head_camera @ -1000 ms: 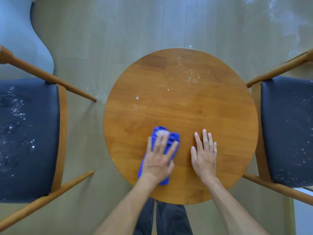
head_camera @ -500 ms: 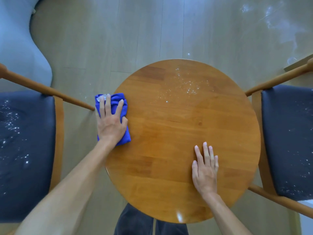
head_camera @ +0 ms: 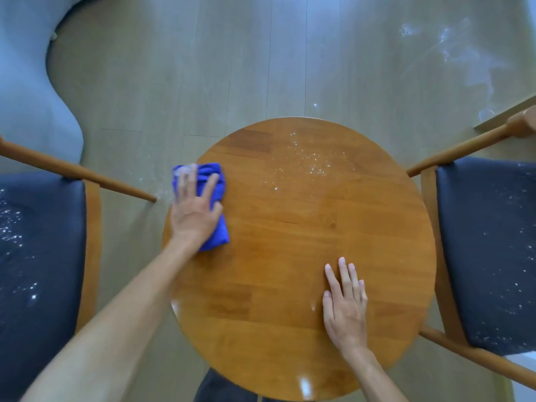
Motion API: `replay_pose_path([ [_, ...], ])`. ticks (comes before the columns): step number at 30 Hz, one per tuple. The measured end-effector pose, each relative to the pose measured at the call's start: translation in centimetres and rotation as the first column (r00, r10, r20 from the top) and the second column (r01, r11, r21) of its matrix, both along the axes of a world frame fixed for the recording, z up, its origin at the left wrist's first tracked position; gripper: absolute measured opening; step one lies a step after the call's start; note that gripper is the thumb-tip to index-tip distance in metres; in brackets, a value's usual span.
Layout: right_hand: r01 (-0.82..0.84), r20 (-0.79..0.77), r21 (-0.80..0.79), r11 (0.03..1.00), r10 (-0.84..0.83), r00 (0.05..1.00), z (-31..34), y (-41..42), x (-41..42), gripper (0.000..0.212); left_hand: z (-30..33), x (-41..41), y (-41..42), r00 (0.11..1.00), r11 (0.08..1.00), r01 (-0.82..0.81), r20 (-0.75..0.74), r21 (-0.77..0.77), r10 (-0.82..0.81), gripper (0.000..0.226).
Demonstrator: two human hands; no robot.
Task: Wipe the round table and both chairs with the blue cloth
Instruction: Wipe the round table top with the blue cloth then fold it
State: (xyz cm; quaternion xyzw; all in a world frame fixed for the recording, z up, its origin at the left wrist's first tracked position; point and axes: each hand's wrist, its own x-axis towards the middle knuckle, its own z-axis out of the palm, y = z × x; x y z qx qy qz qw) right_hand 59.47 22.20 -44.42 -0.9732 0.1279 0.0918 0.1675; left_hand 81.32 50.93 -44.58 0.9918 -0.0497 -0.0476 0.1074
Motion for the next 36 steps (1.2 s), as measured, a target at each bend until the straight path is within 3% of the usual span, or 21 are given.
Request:
replay_pose_path([
  [3, 0.018, -0.01, 0.002, 1.0, -0.018, 1.0, -0.2, 0.3, 0.2, 0.053, 0.5, 0.1, -0.4, 0.994, 0.992, -0.11, 0.02, 0.062, 0.109, 0.057],
  [6, 0.024, -0.033, 0.027, 0.999, -0.023, 0.999, -0.1, 0.0, 0.3, 0.053, 0.4, -2.1, -7.5, 0.998, 0.998, -0.059, 0.03, 0.034, 0.058, 0.056],
  [9, 0.074, 0.02, 0.082, 0.994, -0.076, 0.997, 0.6, 0.0, 0.8, 0.049, 1.7, -4.8, -15.5, 0.988, 0.98, 0.134, -0.057, -0.15, -0.143, 0.056],
  [12, 0.204, 0.106, 0.182, 0.962, -0.225, 0.968, 2.2, 0.7, 3.2, 0.051, 3.6, -4.7, -17.9, 0.965, 0.925, 0.171, -0.13, -0.34, -0.227, 0.056],
  [17, 0.28, 0.123, 0.192, 0.941, -0.306, 0.944, 3.5, 7.0, 11.8, 0.068, 2.3, -1.9, -6.1, 0.99, 0.991, -0.092, -0.114, -0.101, 0.08, 0.062],
  [20, 0.414, 0.035, 0.117, 0.903, -0.42, 0.907, 2.6, 11.7, 16.5, 0.068, 0.9, -3.1, -1.2, 0.991, 0.996, -0.087, -0.103, 0.008, 0.087, 0.062],
  [22, 0.313, 0.085, -0.003, 0.95, -0.311, 0.946, 2.0, 13.7, 17.0, 0.061, 0.1, -4.2, -0.3, 0.993, 0.998, -0.051, -0.105, 0.036, 0.055, 0.06],
  [24, -0.035, 0.15, -0.061, 0.998, 0.043, 0.988, 1.2, 13.8, 15.4, 0.053, -0.9, -4.8, 0.0, 0.992, 0.997, -0.047, -0.112, 0.063, 0.054, 0.06],
  [26, -0.363, 0.218, -0.072, 0.929, 0.37, 0.903, 0.3, 11.1, 14.2, 0.05, -1.4, -5.1, 0.0, 0.992, 0.994, -0.055, -0.11, 0.095, 0.066, 0.061],
  [28, -0.43, 0.256, -0.102, 0.897, 0.441, 0.86, -0.5, 6.0, 15.3, 0.047, -1.6, -5.1, -0.2, 0.992, 0.991, -0.057, -0.107, 0.119, 0.07, 0.061],
  [30, -0.221, 0.23, -0.163, 0.962, 0.254, 0.939, -0.6, 0.3, 17.2, 0.049, -1.6, -5.1, -0.3, 0.991, 0.992, -0.06, -0.109, 0.113, 0.073, 0.061],
  [32, 0.137, 0.192, -0.204, 0.969, -0.098, 0.977, -0.2, -5.0, 18.4, 0.053, -1.6, -5.2, -0.4, 0.993, 0.993, -0.063, -0.097, 0.103, 0.073, 0.061],
  [34, 0.427, 0.136, -0.159, 0.89, -0.409, 0.903, 0.6, -8.5, 19.4, 0.057, -1.5, -5.2, -0.6, 0.995, 0.992, -0.057, -0.081, 0.11, 0.066, 0.061],
  [36, 0.608, 0.091, -0.112, 0.786, -0.601, 0.794, 0.7, -8.7, 21.1, 0.061, -1.7, -5.0, -0.5, 0.995, 0.992, -0.06, -0.071, 0.114, 0.068, 0.061],
])
